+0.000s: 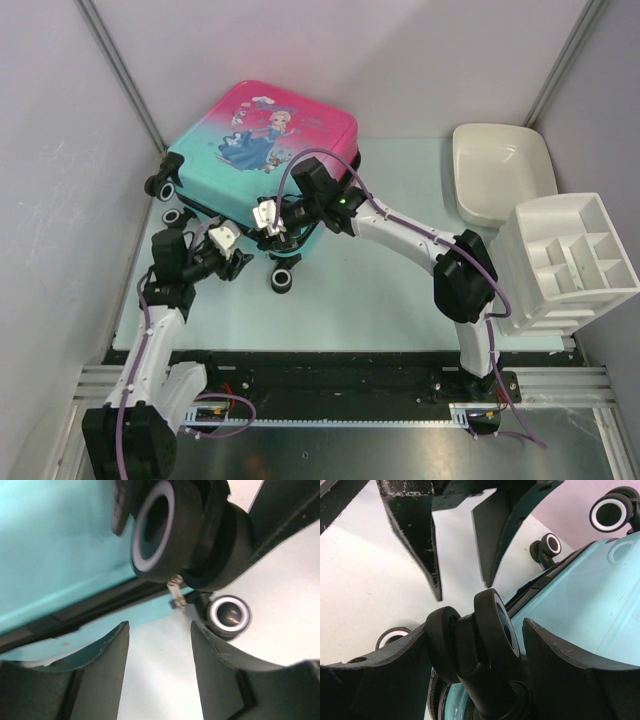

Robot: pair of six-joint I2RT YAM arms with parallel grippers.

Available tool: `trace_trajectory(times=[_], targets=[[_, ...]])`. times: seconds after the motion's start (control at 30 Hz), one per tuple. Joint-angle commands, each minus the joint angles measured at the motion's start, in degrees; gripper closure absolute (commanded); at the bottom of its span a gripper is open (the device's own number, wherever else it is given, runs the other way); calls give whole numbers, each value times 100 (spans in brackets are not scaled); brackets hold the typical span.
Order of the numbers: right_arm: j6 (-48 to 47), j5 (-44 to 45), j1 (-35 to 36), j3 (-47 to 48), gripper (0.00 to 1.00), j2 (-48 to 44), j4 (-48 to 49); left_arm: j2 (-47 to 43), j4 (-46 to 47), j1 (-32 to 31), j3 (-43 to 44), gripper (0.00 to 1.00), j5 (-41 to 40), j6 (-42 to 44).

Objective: Open, take out, and arrange the luggage

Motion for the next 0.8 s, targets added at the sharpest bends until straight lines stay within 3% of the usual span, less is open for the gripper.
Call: trace_trajectory(times=[0.0, 0.2, 0.3, 0.77], targets=[[2016, 966, -784, -132, 100, -22, -288, -149, 1806, 56, -694, 44, 531, -2334], [2148, 975, -775, -114, 100, 5, -262, 123, 3420, -461, -1495, 51, -226, -3068], [2156, 984, -775, -88, 100, 14, -305, 280, 3877, -683, -1618, 54, -578, -2999], [2148, 1054, -749, -61, 100, 23, -420, 1853, 5213, -832, -1469, 57, -271, -2463]])
